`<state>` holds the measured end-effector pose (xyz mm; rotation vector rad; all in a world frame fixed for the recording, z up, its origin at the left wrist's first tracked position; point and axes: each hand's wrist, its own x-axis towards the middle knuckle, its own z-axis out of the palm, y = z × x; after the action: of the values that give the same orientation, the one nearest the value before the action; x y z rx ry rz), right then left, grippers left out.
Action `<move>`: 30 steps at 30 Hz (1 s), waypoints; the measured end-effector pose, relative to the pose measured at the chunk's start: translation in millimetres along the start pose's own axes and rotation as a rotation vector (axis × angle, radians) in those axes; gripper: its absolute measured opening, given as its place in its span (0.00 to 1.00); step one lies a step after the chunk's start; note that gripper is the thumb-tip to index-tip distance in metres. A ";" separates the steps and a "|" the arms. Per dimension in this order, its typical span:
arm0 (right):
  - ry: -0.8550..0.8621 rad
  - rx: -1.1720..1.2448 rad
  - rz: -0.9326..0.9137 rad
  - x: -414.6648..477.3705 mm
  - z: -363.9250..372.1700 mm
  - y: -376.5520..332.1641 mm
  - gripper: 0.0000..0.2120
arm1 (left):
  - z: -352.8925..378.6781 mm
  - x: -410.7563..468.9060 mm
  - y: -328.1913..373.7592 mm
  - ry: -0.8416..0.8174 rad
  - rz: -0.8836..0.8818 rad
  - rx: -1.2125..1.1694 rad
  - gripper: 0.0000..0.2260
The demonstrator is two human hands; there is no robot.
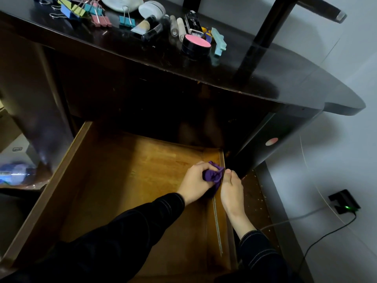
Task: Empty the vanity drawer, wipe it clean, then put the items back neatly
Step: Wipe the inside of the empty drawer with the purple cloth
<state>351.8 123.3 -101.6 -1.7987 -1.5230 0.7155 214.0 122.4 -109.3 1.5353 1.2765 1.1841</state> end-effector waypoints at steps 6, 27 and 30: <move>0.014 -0.008 0.021 -0.4 1.2 -1.3 0.25 | -2.6 -9.0 -10.8 -0.140 -0.161 0.064 0.10; 0.001 0.053 0.068 0.7 0.8 -1.1 0.21 | 13.6 -23.5 -11.9 -0.030 -0.090 0.042 0.06; 0.005 0.065 0.054 0.7 0.2 -0.8 0.21 | 11.6 -18.1 -5.8 -0.037 -0.123 0.036 0.07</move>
<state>351.3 124.1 -101.1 -1.7978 -1.4358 0.7779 222.9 105.5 -120.7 1.4753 1.3545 1.0550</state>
